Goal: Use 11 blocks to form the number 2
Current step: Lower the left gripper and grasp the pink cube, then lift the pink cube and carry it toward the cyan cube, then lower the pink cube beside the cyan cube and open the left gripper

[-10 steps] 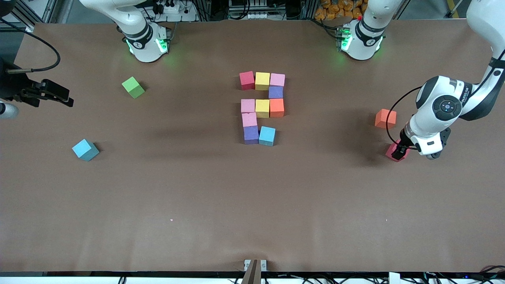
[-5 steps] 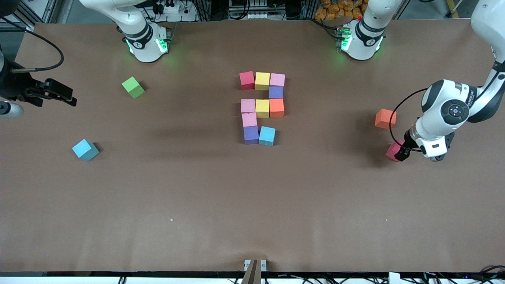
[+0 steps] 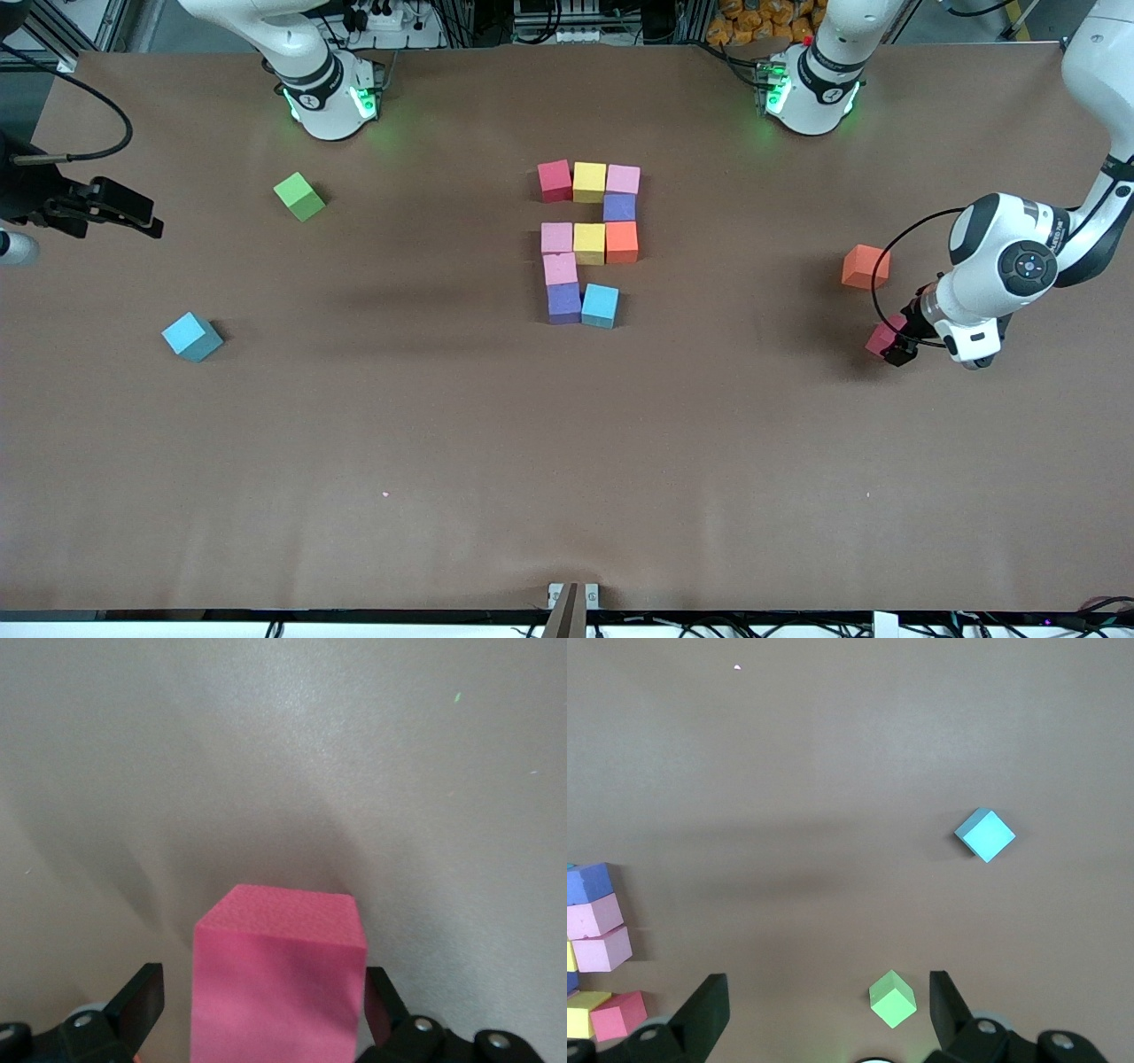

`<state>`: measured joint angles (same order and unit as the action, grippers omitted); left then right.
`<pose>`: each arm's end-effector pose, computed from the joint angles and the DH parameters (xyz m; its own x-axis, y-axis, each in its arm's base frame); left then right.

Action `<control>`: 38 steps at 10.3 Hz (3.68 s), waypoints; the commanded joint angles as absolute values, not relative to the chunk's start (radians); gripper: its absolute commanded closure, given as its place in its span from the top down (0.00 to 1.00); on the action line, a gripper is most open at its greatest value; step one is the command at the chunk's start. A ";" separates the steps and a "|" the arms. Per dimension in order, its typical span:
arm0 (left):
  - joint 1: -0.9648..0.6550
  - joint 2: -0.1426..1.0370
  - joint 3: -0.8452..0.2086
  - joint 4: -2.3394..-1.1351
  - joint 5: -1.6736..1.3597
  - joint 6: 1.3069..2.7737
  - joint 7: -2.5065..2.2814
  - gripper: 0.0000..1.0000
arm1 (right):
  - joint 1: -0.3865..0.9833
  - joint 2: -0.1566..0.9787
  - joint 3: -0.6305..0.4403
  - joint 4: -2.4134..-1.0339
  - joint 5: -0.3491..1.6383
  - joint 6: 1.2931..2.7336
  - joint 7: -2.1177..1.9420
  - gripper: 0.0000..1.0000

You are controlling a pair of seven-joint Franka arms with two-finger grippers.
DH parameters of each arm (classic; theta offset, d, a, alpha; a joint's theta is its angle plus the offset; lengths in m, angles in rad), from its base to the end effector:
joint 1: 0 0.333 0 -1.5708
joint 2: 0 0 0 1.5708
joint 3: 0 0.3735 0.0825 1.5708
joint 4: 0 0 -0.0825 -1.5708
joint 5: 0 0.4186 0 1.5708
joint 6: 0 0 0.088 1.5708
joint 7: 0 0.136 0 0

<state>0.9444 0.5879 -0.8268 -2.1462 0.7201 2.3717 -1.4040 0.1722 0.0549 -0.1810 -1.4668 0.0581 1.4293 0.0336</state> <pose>0.5863 0.0824 0.1899 0.5185 0.8551 0.0061 0.8528 -0.5166 -0.0769 0.5918 0.0067 0.6615 0.9951 -0.0348 -0.0928 -0.0391 -0.9982 -0.0450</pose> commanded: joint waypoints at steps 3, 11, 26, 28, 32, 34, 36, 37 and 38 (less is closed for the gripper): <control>0.945 0.607 -0.811 -2.129 0.746 2.379 -1.365 0.01 | 0.164 0.038 -0.175 -1.480 0.078 1.427 0.035 1.00; 0.835 0.586 -0.919 -2.102 0.721 2.299 -1.726 0.00 | 0.164 0.040 -0.175 -1.480 0.087 1.427 0.037 1.00; 0.043 0.733 -0.701 -1.813 0.537 2.258 -2.468 0.00 | 0.160 0.043 -0.176 -1.476 0.087 1.433 0.035 1.00; 0.011 0.750 -0.699 -1.798 0.534 2.258 -2.508 0.00 | 0.155 0.043 -0.176 -1.476 0.087 1.430 0.029 1.00; -0.040 0.761 -0.699 -1.798 0.532 2.263 -2.588 0.00 | 0.164 0.048 -0.175 -1.466 0.089 1.437 0.037 1.00; -0.054 0.762 -0.699 -1.799 0.528 2.261 -2.623 0.00 | 0.176 0.048 -0.167 -1.463 0.066 1.442 0.035 1.00; -0.058 0.762 -0.699 -1.799 0.509 2.261 -2.626 0.00 | 0.192 0.049 -0.169 -1.462 0.029 1.475 0.034 1.00; -0.067 0.762 -0.699 -1.798 0.509 2.261 -2.637 0.00 | 0.193 0.049 -0.169 -1.462 0.026 1.482 0.035 1.00; -0.077 0.762 -0.699 -1.796 0.509 2.263 -2.641 0.00 | 0.199 0.048 -0.169 -1.462 0.023 1.482 0.035 1.00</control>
